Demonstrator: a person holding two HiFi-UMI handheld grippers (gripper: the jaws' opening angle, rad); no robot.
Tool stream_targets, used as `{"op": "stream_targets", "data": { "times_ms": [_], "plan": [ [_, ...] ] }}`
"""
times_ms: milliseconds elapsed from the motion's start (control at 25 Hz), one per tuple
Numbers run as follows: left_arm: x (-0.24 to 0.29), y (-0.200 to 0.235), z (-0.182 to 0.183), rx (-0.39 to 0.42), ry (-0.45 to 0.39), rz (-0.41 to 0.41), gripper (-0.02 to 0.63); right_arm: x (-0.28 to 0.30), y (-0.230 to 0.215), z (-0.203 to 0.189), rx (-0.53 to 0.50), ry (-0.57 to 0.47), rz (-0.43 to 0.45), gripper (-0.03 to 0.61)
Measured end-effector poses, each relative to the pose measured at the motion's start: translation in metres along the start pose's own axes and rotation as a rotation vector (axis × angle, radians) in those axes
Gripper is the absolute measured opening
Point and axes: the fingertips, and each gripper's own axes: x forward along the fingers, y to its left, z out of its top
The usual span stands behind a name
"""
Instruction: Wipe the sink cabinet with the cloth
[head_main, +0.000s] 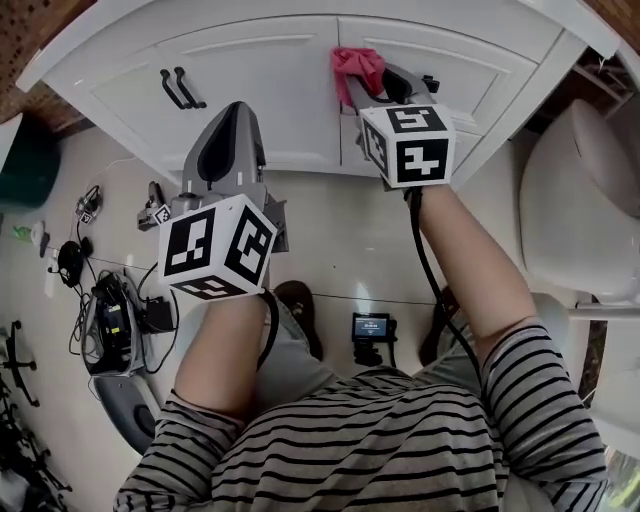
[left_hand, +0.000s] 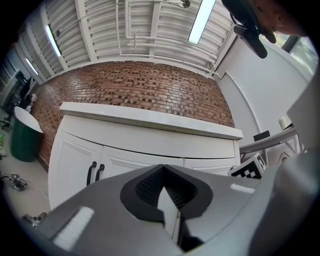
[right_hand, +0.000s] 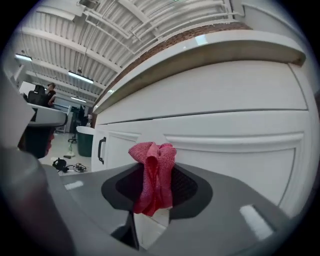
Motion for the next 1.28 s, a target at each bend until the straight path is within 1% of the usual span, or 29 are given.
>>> {"op": "stream_targets", "data": {
  "times_ms": [80, 160, 280, 400, 520, 640, 720, 760, 800, 840, 920, 1000, 1040, 1080, 1120, 1160, 1200, 1280],
  "plan": [
    [0.000, 0.002, 0.001, 0.005, -0.002, -0.007, 0.003, -0.016, -0.025, -0.004, 0.024, -0.007, -0.049, 0.138],
    [0.001, 0.005, 0.001, 0.004, -0.003, -0.007, 0.003, -0.034, -0.049, -0.008, 0.074, -0.017, -0.095, 0.138],
    [0.003, 0.004, -0.004, -0.010, 0.006, -0.008, 0.003, -0.061, -0.076, -0.013, 0.156, -0.040, -0.133, 0.137],
    [0.006, -0.004, -0.009, 0.007, 0.016, -0.017, 0.003, -0.080, -0.107, -0.018, 0.200, -0.062, -0.192, 0.137],
    [0.007, -0.009, -0.015, 0.022, 0.029, -0.020, 0.003, -0.096, -0.148, -0.033, 0.224, -0.045, -0.288, 0.135],
    [0.006, -0.011, -0.018, 0.029, 0.040, -0.021, 0.003, -0.125, -0.185, -0.047, 0.237, -0.027, -0.388, 0.138],
    [0.006, -0.012, -0.016, 0.028, 0.036, -0.024, 0.003, -0.149, -0.200, -0.054, 0.251, -0.018, -0.474, 0.135],
    [0.005, -0.012, -0.014, 0.027, 0.032, -0.026, 0.003, -0.156, -0.201, -0.056, 0.265, -0.021, -0.489, 0.133],
    [0.005, -0.012, -0.013, 0.023, 0.028, -0.029, 0.003, -0.155, -0.191, -0.057, 0.278, -0.029, -0.465, 0.133],
    [0.004, -0.013, -0.012, 0.019, 0.024, -0.032, 0.003, -0.146, -0.172, -0.056, 0.284, -0.039, -0.401, 0.133],
    [0.003, -0.016, -0.010, 0.010, 0.019, -0.041, 0.003, -0.111, -0.108, -0.053, 0.267, -0.050, -0.203, 0.133],
    [0.003, -0.017, -0.010, 0.008, 0.019, -0.046, 0.003, -0.066, -0.037, -0.055, 0.219, -0.040, -0.018, 0.133],
    [0.003, -0.018, -0.011, 0.009, 0.019, -0.047, 0.003, -0.044, -0.007, -0.056, 0.183, -0.031, 0.045, 0.133],
    [0.003, -0.018, -0.012, 0.011, 0.020, -0.047, 0.003, -0.024, 0.015, -0.059, 0.141, -0.018, 0.085, 0.133],
    [0.003, -0.018, -0.013, 0.013, 0.022, -0.046, 0.003, -0.007, 0.028, -0.064, 0.100, -0.002, 0.102, 0.133],
    [0.003, -0.017, -0.014, 0.016, 0.024, -0.043, 0.003, 0.005, 0.033, -0.069, 0.065, 0.014, 0.098, 0.135],
    [0.004, -0.016, -0.015, 0.017, 0.026, -0.040, 0.003, 0.013, 0.030, -0.074, 0.039, 0.028, 0.079, 0.135],
    [0.004, -0.013, -0.016, 0.013, 0.028, -0.036, 0.003, 0.012, 0.006, -0.085, 0.005, 0.049, 0.012, 0.135]
  ]
}}
